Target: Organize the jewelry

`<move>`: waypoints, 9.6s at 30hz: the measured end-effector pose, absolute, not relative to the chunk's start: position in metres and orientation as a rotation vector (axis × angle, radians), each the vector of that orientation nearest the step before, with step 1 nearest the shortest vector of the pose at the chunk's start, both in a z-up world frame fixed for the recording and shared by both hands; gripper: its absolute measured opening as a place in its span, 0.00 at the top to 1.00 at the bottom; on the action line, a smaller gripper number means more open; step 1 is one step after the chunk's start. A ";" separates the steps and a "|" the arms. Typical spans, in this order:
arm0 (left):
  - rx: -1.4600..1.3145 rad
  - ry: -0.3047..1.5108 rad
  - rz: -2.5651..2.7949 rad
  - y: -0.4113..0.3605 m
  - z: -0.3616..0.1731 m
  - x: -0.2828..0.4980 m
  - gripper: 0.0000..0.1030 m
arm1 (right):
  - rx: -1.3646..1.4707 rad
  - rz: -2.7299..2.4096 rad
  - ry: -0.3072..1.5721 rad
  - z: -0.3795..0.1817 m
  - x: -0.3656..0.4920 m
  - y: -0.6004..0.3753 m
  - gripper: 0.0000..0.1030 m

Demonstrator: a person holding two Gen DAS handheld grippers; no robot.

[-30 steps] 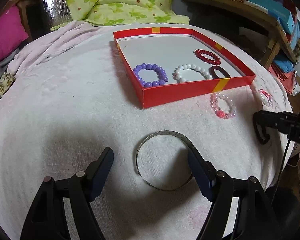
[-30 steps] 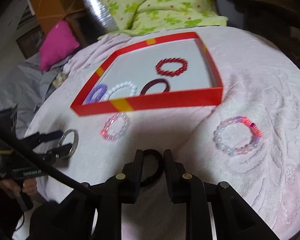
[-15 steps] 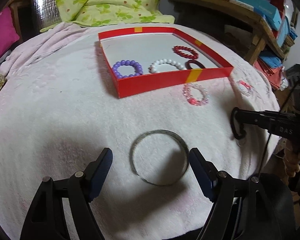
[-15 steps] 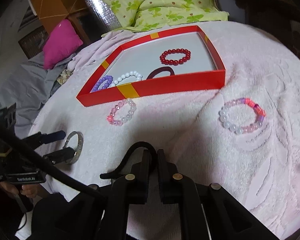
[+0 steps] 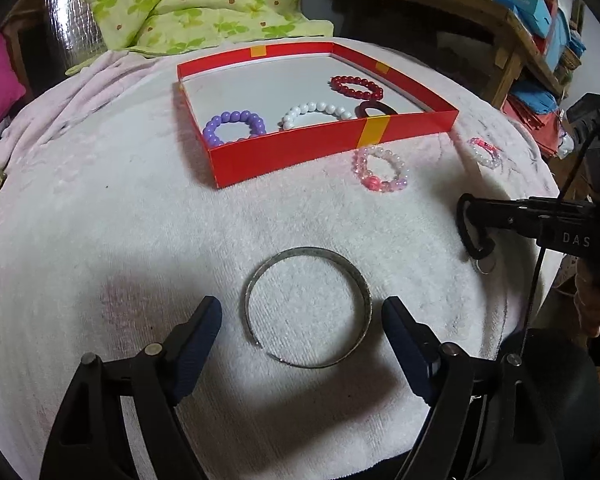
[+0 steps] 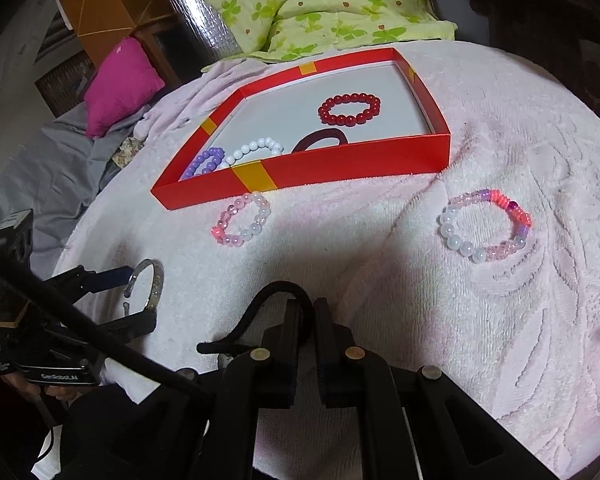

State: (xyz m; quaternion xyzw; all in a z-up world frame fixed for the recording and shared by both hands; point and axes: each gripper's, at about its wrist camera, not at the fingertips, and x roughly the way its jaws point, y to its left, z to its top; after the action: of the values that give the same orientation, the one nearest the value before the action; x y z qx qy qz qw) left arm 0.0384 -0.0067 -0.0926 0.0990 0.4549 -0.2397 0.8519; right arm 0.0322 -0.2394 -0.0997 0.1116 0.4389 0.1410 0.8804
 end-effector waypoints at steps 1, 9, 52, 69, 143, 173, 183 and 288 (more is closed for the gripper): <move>0.207 0.959 -0.504 -0.007 -0.093 0.039 0.20 | 0.230 0.291 0.917 -0.100 0.033 -0.239 0.91; 0.228 0.938 -0.499 -0.009 -0.090 0.041 0.38 | 0.140 0.253 0.896 -0.095 0.028 -0.227 0.92; 0.199 0.873 -0.414 -0.022 -0.032 0.060 0.39 | 0.222 0.305 0.858 -0.071 0.073 -0.261 0.64; 0.243 0.812 -0.376 -0.027 -0.012 0.060 0.39 | 0.041 0.315 0.797 -0.053 0.056 -0.227 0.93; 0.180 0.883 -0.359 -0.023 -0.024 0.075 0.38 | 0.295 0.329 0.973 -0.071 0.067 -0.251 0.46; 0.147 0.874 -0.363 -0.018 -0.011 0.085 0.38 | 0.220 0.207 0.826 -0.024 0.057 -0.245 0.95; 0.153 0.791 -0.412 -0.036 0.014 0.155 0.38 | 0.237 0.212 0.794 0.002 0.151 -0.230 0.95; 0.106 0.862 -0.176 0.046 -0.017 0.041 0.17 | 0.403 -0.026 0.704 -0.017 0.014 -0.348 0.41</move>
State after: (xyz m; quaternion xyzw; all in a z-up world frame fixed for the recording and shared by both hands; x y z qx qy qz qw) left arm 0.0413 0.0457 -0.0172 0.0513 0.4169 -0.0850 0.9035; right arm 0.0141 -0.3483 -0.0175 0.1960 0.3425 -0.0126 0.9187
